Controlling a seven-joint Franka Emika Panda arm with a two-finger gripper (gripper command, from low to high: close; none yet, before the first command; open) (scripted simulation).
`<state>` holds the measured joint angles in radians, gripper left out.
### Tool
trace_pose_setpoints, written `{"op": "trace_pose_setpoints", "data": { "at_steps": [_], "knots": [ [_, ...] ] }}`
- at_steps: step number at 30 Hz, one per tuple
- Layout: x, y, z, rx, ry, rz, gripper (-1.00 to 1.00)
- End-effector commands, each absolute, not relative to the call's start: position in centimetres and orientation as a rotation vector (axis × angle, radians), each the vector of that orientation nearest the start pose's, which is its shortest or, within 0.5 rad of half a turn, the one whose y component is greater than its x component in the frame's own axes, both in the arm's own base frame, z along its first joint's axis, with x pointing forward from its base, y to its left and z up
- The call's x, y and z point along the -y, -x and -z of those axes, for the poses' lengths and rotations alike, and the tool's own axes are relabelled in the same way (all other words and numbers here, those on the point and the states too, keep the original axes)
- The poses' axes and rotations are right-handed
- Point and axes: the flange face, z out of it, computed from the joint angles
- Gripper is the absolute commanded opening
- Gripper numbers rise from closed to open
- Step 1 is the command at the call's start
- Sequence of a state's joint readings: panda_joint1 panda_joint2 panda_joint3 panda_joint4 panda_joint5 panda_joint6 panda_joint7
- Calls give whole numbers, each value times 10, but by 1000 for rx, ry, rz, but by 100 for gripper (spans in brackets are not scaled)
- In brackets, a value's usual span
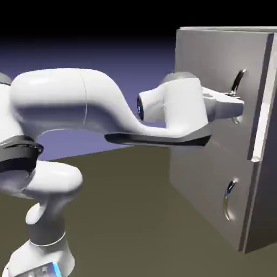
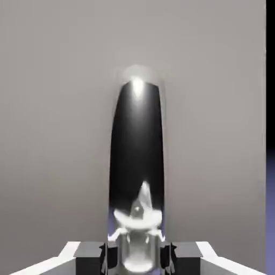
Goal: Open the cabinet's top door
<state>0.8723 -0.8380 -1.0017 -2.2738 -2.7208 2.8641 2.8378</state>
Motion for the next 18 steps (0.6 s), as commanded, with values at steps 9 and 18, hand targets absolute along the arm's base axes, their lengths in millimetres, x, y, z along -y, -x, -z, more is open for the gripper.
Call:
{"op": "trace_pose_setpoints", "data": {
  "at_steps": [9, 18],
  "knots": [
    [86, -363, -551, -968, 1732, 1909, -100],
    [37, -296, -551, -1155, 1696, 2016, -100]
  ]
}}
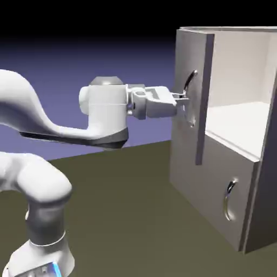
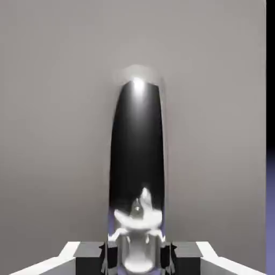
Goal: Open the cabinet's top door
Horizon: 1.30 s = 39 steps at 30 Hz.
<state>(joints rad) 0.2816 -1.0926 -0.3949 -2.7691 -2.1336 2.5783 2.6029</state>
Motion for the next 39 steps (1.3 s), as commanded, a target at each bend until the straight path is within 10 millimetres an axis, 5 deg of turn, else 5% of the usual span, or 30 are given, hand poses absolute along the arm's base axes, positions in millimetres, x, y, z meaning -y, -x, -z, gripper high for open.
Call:
{"op": "trace_pose_setpoints", "data": {
  "at_steps": [1, 24, 39],
  "knots": [
    [31, -290, -551, -1175, 1692, 2027, -100],
    [-107, -187, -551, -1585, 1565, 2228, -100],
    [-250, -144, -551, -1957, 1395, 2371, -100]
  ]
}}
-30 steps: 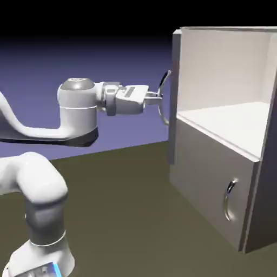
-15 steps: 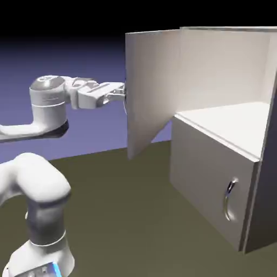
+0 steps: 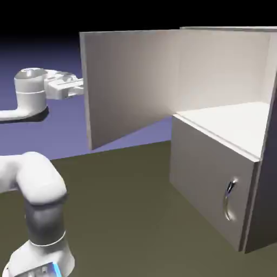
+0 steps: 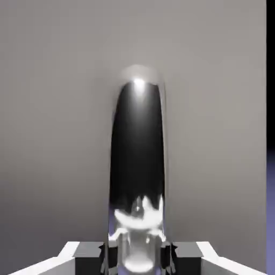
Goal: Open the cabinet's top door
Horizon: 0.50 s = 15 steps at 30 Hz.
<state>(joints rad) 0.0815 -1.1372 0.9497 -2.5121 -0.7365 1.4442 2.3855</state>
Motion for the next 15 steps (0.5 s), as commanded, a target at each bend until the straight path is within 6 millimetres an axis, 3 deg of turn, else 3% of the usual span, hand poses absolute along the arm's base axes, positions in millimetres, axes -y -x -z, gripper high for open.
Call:
{"op": "trace_pose_setpoints", "data": {
  "at_steps": [1, 15],
  "knots": [
    [-260, -142, -551, -1984, 1381, 2379, -100],
    [-388, -145, -551, -2312, 1179, 2468, -100]
  ]
}}
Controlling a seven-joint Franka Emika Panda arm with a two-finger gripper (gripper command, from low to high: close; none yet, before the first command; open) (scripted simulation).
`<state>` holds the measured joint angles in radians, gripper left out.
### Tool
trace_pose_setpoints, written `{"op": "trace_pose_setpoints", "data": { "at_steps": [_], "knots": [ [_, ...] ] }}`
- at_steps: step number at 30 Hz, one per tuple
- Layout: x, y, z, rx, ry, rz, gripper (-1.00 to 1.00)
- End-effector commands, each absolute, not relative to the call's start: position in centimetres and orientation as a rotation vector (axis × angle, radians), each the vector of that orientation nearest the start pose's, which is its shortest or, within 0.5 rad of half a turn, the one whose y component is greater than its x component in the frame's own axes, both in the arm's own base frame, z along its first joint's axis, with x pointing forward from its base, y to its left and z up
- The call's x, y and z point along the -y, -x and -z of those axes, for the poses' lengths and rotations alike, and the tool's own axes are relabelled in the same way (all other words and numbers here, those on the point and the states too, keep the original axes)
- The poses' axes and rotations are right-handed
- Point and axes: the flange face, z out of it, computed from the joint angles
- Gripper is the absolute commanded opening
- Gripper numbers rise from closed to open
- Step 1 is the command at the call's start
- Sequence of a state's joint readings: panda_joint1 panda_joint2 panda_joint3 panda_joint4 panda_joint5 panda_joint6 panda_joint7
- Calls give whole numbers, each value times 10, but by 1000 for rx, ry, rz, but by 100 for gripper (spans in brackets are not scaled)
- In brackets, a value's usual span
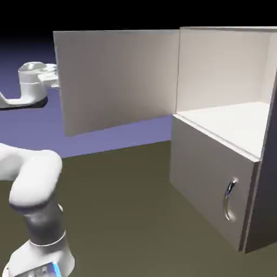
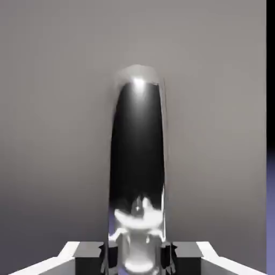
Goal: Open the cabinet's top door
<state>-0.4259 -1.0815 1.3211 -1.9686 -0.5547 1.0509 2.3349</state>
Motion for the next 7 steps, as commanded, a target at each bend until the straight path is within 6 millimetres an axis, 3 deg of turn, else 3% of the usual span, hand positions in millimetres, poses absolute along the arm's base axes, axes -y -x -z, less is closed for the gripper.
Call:
{"op": "trace_pose_setpoints", "data": {
  "at_steps": [1, 7],
  "knots": [
    [-396, -147, -551, -2332, 1165, 2473, -100],
    [-439, -156, -551, -2448, 1080, 2495, -100]
  ]
}}
